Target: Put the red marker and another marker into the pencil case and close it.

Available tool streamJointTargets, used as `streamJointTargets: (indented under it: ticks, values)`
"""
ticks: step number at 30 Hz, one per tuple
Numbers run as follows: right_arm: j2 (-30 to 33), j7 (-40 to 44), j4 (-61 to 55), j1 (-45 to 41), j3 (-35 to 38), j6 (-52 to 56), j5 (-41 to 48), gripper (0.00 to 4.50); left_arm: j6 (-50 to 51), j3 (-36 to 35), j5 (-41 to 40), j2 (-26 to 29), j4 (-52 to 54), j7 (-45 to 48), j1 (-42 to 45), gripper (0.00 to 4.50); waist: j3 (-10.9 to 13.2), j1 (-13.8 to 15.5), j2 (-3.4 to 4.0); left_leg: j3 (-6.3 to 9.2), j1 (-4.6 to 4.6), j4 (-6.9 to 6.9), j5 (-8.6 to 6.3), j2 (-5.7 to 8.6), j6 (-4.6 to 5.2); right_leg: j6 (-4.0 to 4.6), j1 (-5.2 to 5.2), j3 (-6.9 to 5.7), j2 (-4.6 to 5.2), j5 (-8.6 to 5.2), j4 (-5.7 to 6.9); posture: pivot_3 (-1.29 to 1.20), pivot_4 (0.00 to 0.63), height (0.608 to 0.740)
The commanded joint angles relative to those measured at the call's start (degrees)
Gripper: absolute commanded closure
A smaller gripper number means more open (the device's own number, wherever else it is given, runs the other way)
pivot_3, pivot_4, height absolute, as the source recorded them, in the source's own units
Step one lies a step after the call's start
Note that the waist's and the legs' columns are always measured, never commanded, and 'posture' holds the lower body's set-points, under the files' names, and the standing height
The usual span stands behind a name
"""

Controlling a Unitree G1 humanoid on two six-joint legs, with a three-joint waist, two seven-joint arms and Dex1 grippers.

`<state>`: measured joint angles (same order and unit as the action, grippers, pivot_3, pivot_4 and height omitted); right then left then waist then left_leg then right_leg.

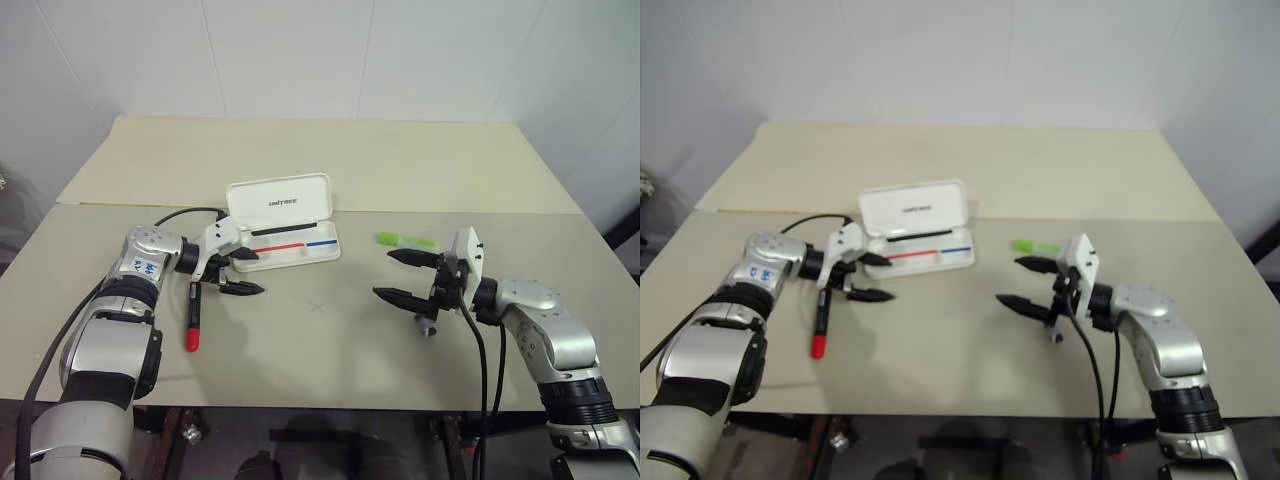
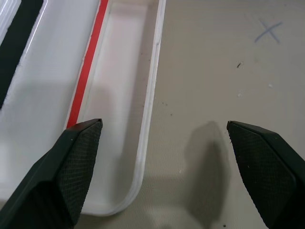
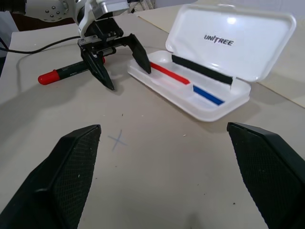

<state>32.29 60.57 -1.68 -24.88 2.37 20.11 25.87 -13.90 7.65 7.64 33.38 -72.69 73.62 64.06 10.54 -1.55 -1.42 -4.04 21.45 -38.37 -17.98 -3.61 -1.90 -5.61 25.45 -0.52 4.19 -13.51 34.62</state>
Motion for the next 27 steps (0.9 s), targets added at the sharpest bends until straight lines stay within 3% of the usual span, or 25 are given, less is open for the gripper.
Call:
streamJointTargets:
  ticks: [1,2,5,17,27]
  values:
    - [-0.17,0.11,0.06,-1.63,0.38,-0.96,0.58,0.00,0.28,1.67,3.15,0.44,-1.73,-1.19,1.09,0.04,0.00,-0.07,0.00,0.00,-0.01,-0.03,0.00,0.00,0.00,0.00,0.00,0.01,0.00,0.00,0.03,0.00,0.150,0.740]
    - [-0.28,0.16,0.36,-1.90,0.28,-1.07,0.50,0.00,0.36,2.12,3.76,0.33,-1.85,-1.31,1.40,0.04,0.00,-0.07,0.00,0.00,-0.01,-0.04,0.00,0.00,0.00,0.00,0.00,0.01,0.00,0.00,0.05,0.00,0.150,0.740]
    - [-0.54,0.24,0.94,-2.51,0.03,-1.31,0.34,0.00,0.07,3.46,5.40,0.14,-2.07,-1.86,1.98,0.64,0.00,-0.02,0.00,0.00,-0.03,-0.03,0.00,0.00,0.01,0.00,0.00,0.02,-0.01,0.00,0.08,0.00,0.150,0.740]
    - [0.62,1.54,3.30,-4.35,0.89,-2.30,0.23,0.00,-2.44,2.98,6.65,-0.11,-2.18,-5.02,4.26,4.49,0.00,0.12,0.00,-0.01,0.00,-0.01,0.00,0.00,0.01,0.00,0.00,0.03,-0.01,0.00,0.00,0.00,0.150,0.740]
    - [7.08,10.47,8.08,-6.84,1.97,-2.82,1.14,0.00,-8.89,0.29,3.55,2.61,1.19,-0.41,4.56,4.49,0.01,0.11,-0.02,-0.01,0.05,0.03,0.00,0.00,0.01,0.00,0.01,0.02,-0.01,0.00,-0.09,0.00,0.150,0.740]
